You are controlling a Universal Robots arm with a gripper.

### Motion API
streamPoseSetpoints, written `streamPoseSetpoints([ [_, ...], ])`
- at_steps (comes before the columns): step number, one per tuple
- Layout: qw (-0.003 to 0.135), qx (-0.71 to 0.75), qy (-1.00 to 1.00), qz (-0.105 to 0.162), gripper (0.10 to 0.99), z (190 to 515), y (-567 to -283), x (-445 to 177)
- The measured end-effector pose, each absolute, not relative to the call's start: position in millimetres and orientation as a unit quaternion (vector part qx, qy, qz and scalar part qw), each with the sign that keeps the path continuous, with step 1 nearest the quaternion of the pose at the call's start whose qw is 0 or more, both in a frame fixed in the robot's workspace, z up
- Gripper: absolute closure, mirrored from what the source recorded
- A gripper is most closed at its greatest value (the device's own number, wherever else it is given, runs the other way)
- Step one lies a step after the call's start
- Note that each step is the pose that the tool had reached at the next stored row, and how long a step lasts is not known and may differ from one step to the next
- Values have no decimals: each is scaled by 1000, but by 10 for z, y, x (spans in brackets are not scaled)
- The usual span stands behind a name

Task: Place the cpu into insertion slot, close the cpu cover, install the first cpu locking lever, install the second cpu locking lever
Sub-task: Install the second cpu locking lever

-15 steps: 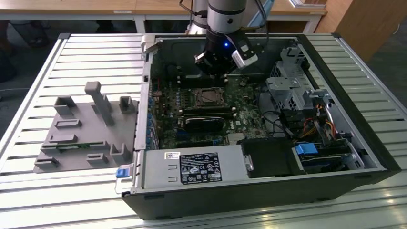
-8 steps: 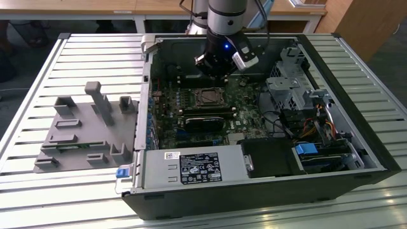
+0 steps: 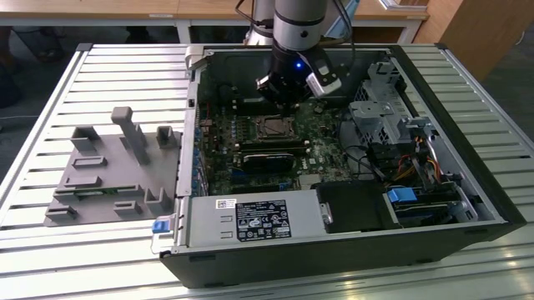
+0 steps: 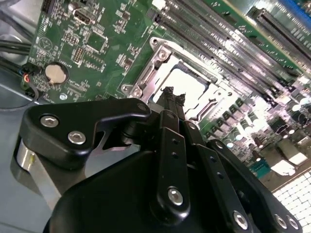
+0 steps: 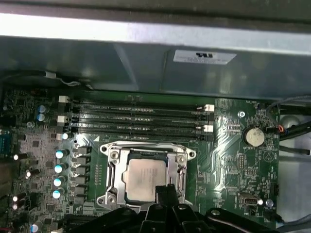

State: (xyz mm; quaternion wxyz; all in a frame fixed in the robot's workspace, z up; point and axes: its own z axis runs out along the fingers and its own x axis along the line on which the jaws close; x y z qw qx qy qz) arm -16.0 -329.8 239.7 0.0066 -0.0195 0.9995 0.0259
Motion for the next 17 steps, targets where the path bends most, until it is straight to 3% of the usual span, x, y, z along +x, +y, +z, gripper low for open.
streamPoseSetpoints([
  [17, 6, -19, 999, 27, 980, 2503, -3477, -160],
])
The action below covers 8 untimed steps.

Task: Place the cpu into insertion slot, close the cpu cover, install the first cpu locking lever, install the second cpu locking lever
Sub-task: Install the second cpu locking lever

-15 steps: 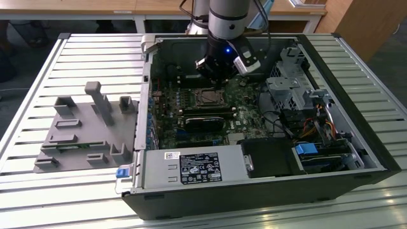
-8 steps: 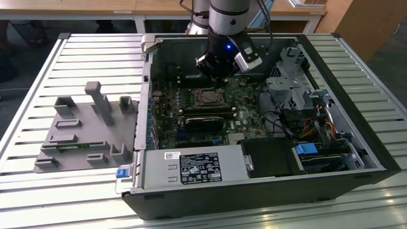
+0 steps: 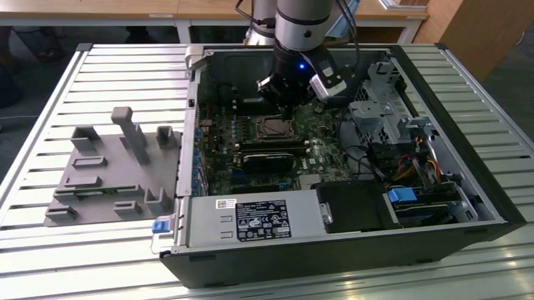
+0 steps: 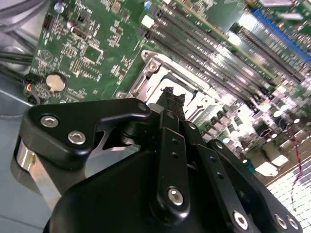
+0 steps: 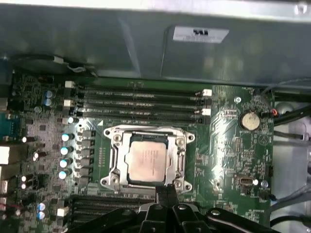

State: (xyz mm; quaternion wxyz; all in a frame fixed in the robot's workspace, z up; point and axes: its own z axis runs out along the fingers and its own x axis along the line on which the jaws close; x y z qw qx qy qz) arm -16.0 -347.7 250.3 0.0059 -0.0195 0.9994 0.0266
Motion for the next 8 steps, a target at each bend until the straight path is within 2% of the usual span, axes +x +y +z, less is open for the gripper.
streamPoseSetpoints([
  [8, 2, -19, 999, 30, 980, 2406, -3521, -160],
])
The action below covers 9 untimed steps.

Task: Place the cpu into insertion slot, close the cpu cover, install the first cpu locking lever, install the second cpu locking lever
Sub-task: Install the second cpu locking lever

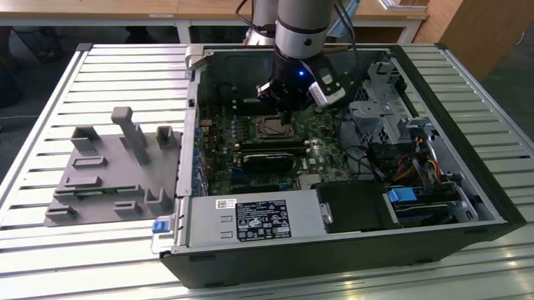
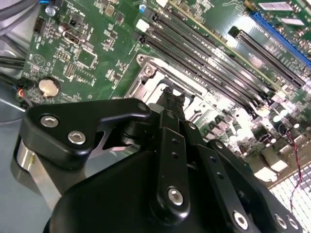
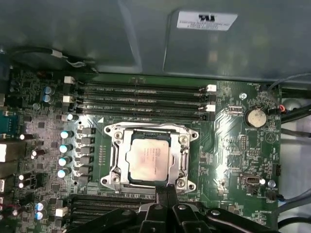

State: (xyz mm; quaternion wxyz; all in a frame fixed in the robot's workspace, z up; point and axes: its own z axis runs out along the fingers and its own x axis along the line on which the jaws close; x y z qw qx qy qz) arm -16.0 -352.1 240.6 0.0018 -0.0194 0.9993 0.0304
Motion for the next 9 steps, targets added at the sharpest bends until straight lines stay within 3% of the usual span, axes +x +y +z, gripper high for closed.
streamPoseSetpoints([
  [9, 2, -21, 999, 34, 980, 2357, -3655, -166],
])
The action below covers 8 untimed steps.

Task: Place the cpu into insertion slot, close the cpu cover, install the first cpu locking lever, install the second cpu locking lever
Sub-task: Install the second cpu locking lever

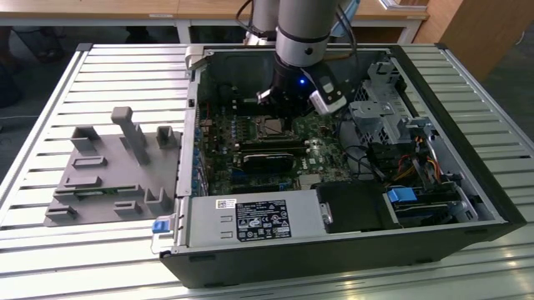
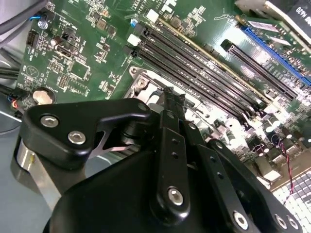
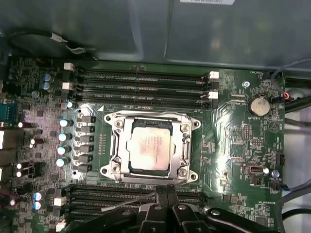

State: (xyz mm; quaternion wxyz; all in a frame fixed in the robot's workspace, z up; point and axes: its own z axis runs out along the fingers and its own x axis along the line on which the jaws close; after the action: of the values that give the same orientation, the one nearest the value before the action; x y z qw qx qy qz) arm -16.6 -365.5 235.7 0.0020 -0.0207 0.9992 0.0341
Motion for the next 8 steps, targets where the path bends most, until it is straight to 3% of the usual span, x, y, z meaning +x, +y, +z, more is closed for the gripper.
streamPoseSetpoints([
  [8, 6, -22, 999, 36, 980, 2327, -3678, -223],
])
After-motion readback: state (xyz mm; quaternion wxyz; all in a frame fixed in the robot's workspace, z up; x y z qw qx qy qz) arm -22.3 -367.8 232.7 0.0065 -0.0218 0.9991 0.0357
